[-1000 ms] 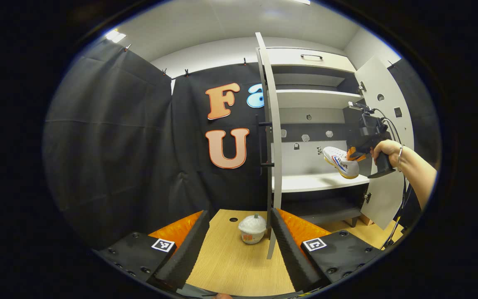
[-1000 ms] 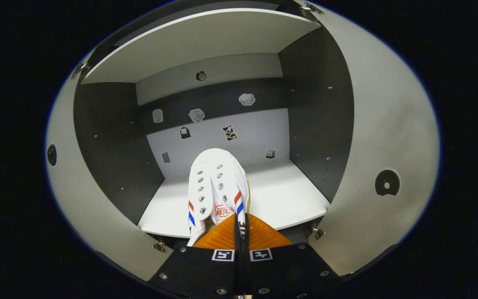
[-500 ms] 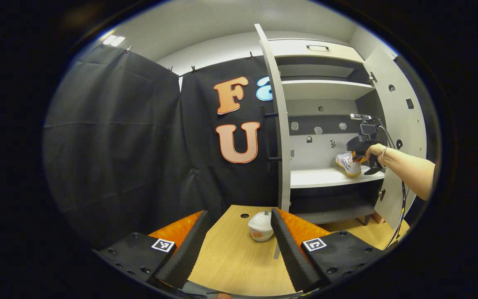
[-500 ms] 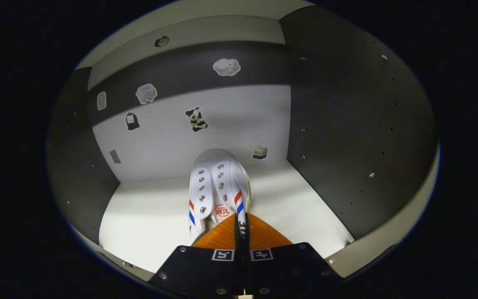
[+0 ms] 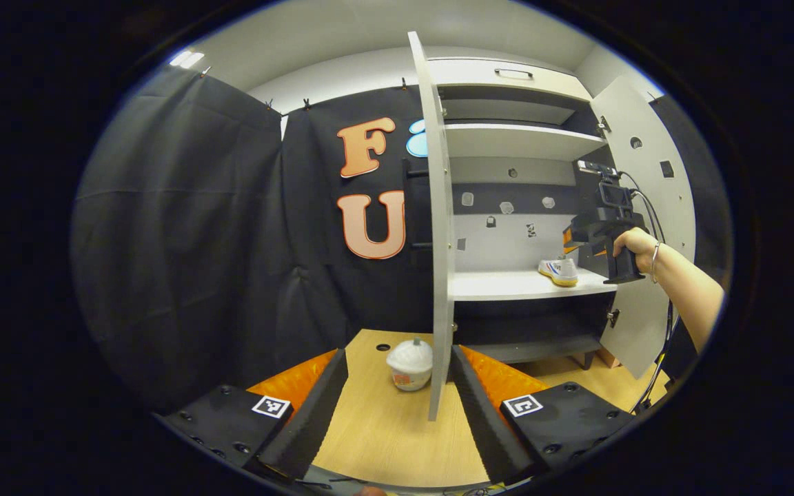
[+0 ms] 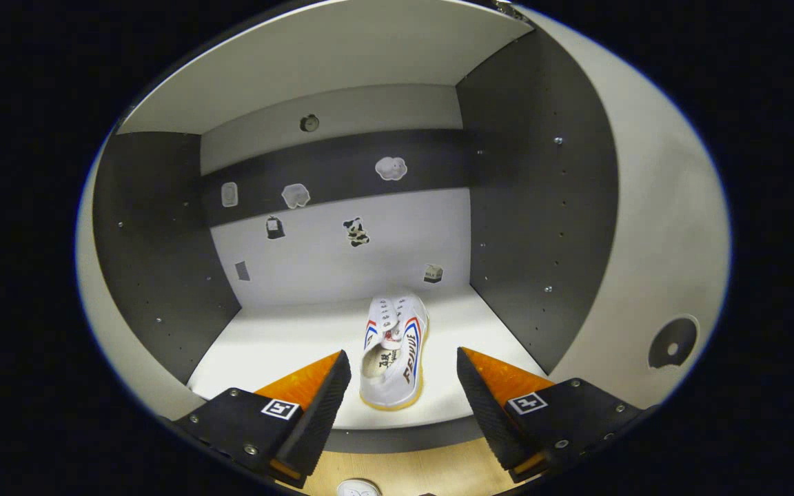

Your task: Grab one shoe with the right hand and put it into the shoe cabinet, grab the other shoe with the left hand and put it into the shoe cabinet; then close the right door with the right hand and the left door with the left hand.

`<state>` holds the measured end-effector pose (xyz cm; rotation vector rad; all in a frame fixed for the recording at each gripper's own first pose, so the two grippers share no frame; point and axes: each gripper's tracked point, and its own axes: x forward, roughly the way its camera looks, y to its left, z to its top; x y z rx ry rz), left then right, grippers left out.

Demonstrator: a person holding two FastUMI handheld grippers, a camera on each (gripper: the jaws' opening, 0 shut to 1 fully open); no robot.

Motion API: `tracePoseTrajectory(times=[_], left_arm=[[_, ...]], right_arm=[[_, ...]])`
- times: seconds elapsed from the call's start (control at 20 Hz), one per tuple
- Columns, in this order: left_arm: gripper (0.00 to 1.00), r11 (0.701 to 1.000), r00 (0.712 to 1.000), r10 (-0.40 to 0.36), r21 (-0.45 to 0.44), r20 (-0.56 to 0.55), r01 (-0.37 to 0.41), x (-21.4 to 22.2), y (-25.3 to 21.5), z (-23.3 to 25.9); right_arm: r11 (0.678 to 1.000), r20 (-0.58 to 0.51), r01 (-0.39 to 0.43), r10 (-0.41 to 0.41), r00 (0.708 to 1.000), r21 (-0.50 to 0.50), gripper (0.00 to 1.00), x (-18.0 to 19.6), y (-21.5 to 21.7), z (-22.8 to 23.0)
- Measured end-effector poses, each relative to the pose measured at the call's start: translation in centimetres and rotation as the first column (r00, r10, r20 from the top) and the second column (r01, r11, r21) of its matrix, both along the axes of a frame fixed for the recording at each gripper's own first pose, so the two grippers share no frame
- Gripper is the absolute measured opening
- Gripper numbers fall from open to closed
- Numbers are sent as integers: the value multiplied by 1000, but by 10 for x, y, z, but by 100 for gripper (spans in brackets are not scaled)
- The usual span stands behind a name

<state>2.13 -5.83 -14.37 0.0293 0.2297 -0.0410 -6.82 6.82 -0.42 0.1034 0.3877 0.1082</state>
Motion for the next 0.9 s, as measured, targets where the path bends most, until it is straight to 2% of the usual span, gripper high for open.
tracePoseTrajectory(times=[0.2, 0.45, 0.65, 0.9], left_arm=[[96, 998, 997, -66, -5, -37, 66, -12, -19, -22], [97, 985, 979, -172, -15, -114, 171, -29, -49, -66], [96, 967, 943, -256, -57, -212, 249, -37, -78, -111], [97, 943, 893, -332, -88, -304, 321, -31, -120, -161]], right_arm=[[998, 114, -61, 59, 992, 19, 94, -91, 5, 20], [996, 223, -91, 93, 970, -20, 94, -192, -10, 29], [994, 265, -76, 93, 960, -73, 94, -249, -33, 27], [990, 297, -64, 100, 950, -128, 94, -295, -57, 19]])
